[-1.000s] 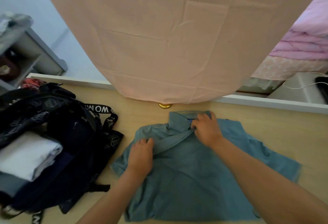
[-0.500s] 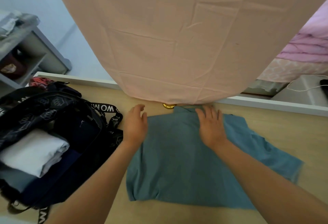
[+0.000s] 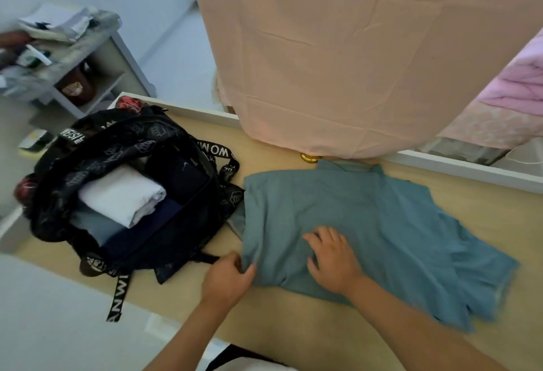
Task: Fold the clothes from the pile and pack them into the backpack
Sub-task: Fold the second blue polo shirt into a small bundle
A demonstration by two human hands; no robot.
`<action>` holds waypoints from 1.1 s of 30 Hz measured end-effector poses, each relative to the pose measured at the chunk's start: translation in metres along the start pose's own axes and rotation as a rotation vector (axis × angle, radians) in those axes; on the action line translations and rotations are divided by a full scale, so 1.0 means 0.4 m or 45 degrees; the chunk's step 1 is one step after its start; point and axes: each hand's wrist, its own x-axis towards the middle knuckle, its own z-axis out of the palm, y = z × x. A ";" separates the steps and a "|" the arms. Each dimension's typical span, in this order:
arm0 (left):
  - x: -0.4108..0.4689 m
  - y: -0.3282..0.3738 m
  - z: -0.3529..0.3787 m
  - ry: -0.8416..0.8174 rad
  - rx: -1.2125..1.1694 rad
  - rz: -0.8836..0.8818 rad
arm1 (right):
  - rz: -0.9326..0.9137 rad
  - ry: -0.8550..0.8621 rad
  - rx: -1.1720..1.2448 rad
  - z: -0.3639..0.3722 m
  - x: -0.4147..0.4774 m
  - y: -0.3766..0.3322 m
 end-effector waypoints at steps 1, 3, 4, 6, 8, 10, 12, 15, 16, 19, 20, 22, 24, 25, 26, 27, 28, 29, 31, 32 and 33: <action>-0.014 -0.002 0.006 -0.034 -0.065 0.040 | -0.034 -0.045 0.044 0.004 -0.022 -0.018; -0.037 0.003 0.009 -0.045 -0.284 0.041 | -0.060 -0.246 0.056 0.015 -0.055 -0.037; -0.042 0.007 0.002 0.001 -0.446 -0.034 | -0.068 -0.331 0.021 0.019 -0.067 -0.043; -0.044 0.018 -0.019 0.078 -0.822 -0.213 | -0.054 -0.370 -0.004 0.019 -0.077 -0.043; -0.039 0.031 -0.041 0.105 -1.023 -0.272 | -0.030 -0.384 0.027 0.007 -0.078 -0.044; -0.037 0.040 -0.065 0.096 -0.770 -0.174 | 0.021 -0.435 0.086 -0.003 -0.079 -0.045; -0.041 0.032 -0.084 0.002 -0.006 -0.029 | 0.057 -0.502 0.166 -0.006 -0.087 -0.051; -0.038 0.015 -0.099 -0.310 0.803 -0.007 | 0.124 -0.643 0.307 -0.005 -0.105 -0.063; -0.039 0.022 -0.102 -0.340 0.874 -0.040 | 0.161 -0.635 0.393 -0.009 -0.107 -0.062; -0.023 0.089 -0.097 -0.020 0.851 0.252 | 0.314 -0.344 0.508 -0.028 -0.104 -0.025; -0.014 0.119 -0.086 0.056 0.767 0.439 | 0.362 -0.211 0.415 -0.036 -0.103 -0.003; 0.009 0.173 -0.046 -0.010 0.717 0.805 | 0.451 -0.106 0.164 -0.049 -0.114 0.045; 0.030 0.216 -0.005 -0.258 0.850 0.956 | 0.592 -0.231 0.038 -0.056 -0.140 0.095; 0.041 0.235 0.012 -0.406 0.910 0.878 | 0.658 -0.317 0.065 -0.055 -0.154 0.123; 0.054 0.254 0.025 -0.496 0.962 0.772 | 0.696 -0.364 0.153 -0.056 -0.169 0.150; 0.069 0.272 0.041 -0.496 1.023 0.709 | 0.707 -0.350 0.279 -0.058 -0.184 0.178; 0.080 0.298 0.052 -0.434 1.100 0.700 | 0.701 -0.279 0.400 -0.064 -0.198 0.201; 0.090 0.332 0.064 -0.365 1.168 0.717 | 0.715 -0.165 0.490 -0.071 -0.212 0.224; 0.106 0.407 0.086 -0.260 1.172 0.782 | 0.854 0.089 0.533 -0.096 -0.231 0.272; 0.111 0.453 0.107 -0.235 1.135 0.858 | 0.956 0.178 0.503 -0.112 -0.243 0.301; 0.113 0.482 0.117 -0.202 1.087 0.932 | 1.036 0.221 0.465 -0.126 -0.246 0.316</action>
